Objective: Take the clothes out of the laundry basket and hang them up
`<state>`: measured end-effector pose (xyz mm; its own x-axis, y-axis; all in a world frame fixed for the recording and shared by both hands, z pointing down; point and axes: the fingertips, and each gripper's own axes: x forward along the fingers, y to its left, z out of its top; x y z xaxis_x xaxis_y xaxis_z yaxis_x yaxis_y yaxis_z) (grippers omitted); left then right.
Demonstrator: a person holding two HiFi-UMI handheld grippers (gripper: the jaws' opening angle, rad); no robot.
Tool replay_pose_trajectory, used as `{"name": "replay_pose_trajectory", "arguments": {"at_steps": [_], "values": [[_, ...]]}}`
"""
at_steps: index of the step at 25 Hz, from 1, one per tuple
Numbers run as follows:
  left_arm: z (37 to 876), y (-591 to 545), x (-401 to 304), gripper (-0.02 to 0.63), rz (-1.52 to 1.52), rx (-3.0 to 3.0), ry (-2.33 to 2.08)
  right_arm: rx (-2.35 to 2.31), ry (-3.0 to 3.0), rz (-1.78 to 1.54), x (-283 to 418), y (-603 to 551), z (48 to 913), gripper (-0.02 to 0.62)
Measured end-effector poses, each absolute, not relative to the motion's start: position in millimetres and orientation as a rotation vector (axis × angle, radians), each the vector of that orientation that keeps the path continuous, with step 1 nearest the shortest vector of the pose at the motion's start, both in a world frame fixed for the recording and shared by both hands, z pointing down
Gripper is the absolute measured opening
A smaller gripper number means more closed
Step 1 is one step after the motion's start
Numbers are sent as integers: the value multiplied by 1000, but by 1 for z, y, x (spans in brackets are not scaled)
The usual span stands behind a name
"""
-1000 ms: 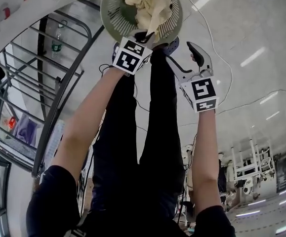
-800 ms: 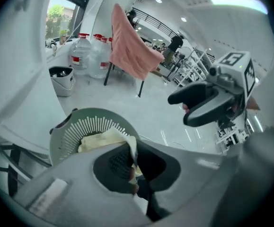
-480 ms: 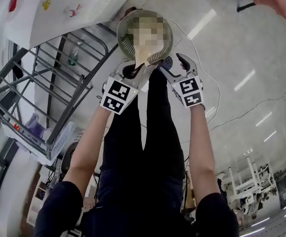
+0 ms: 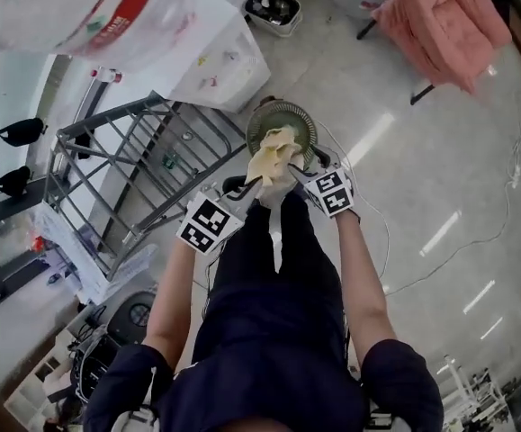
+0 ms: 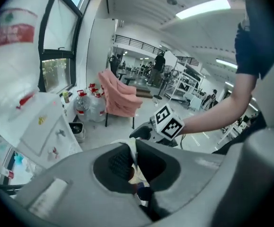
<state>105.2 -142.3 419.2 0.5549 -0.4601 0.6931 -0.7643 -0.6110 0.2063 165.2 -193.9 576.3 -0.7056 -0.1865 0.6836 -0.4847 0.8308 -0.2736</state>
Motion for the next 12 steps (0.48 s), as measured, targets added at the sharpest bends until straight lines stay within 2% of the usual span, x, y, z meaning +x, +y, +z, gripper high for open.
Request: {"name": "replay_pose_trajectory", "arguments": {"at_steps": [6,12], "values": [[323,-103,96,25,833,2421,-1056,455,-2352,513,148,-170,535,313],[249,-50,83,25,756,2478,-1129,425,-2383,601,125,-128,513,311]]}}
